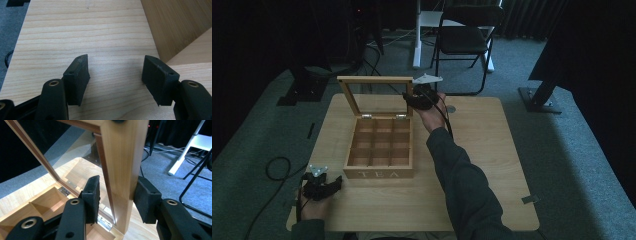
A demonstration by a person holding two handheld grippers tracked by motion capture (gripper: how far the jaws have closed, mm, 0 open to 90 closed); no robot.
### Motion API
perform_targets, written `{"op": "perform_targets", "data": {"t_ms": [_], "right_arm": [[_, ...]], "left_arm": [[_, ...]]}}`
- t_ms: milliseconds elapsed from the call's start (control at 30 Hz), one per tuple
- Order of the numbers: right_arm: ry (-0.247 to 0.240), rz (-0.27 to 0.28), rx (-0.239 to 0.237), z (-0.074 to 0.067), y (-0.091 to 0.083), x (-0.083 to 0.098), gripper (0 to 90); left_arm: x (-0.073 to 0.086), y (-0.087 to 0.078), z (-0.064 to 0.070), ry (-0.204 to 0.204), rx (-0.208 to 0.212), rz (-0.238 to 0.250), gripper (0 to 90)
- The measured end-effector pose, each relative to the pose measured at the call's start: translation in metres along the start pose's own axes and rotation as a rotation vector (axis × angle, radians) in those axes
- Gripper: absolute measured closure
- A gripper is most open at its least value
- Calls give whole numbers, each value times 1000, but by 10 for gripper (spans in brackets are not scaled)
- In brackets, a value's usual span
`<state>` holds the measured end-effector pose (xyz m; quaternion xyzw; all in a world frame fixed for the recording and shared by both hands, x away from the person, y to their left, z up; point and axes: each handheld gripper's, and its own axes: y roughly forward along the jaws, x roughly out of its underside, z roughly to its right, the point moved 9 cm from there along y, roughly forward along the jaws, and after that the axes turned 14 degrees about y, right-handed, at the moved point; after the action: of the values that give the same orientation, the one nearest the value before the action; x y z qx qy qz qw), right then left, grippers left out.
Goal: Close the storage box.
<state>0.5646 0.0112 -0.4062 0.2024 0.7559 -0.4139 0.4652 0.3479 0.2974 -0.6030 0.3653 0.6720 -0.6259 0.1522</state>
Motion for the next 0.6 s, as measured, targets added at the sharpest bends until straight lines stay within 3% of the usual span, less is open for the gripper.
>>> {"op": "perform_targets", "data": {"t_ms": [200, 267, 400, 600], "right_arm": [[5, 0, -14, -4, -8, 6, 565], [11, 2, -18, -4, -10, 7, 564], [28, 4, -25, -5, -15, 9, 573], [33, 8, -29, -7, -21, 12, 574]], "left_arm": [[0, -3, -5, -43, 18, -4, 432], [-4, -10, -11, -88, 23, 31, 436], [-18, -23, -17, -112, 31, 88, 437], [-42, -32, -20, -95, 44, 119, 456]]}}
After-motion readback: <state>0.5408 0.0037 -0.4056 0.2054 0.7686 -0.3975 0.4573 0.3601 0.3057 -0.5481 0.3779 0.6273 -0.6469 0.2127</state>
